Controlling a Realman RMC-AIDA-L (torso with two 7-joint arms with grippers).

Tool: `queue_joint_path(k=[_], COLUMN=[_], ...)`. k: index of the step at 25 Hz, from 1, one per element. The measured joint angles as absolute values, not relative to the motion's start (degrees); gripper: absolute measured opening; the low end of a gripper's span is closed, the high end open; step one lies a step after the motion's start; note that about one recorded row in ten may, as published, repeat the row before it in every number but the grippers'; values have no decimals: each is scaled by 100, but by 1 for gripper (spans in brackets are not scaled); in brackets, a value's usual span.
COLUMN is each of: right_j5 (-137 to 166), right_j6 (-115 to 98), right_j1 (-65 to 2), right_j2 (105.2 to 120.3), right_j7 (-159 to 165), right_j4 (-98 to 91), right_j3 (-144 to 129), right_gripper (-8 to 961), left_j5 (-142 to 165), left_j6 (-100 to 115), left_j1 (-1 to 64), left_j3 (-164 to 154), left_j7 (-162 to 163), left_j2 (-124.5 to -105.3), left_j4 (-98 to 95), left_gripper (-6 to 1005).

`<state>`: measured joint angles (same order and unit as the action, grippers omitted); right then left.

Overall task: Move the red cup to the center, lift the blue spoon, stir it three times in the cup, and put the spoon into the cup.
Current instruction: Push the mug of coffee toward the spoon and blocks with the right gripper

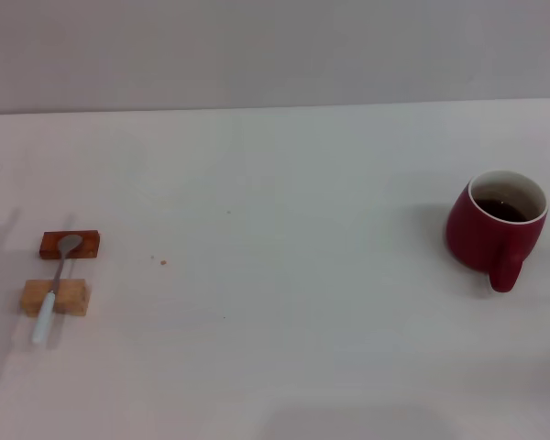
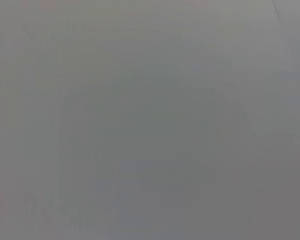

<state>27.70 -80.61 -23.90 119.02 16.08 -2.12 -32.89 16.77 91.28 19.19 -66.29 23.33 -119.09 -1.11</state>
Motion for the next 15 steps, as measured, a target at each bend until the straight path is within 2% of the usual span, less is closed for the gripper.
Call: queue_joint_path(k=[15], right_j5=[2760], right_j6=[-7612], right_j1=[-2546], right_j2=[11877], right_j7=[1600], right_j4=[-411], right_j3=[-3287], right_gripper=[514], left_j5=[1683], left_j6=[9037], left_j1=[1985], left_j3=[-6209], left_j7=[2557], left_j2=[-11909], left_j4=[147], left_gripper=[811])
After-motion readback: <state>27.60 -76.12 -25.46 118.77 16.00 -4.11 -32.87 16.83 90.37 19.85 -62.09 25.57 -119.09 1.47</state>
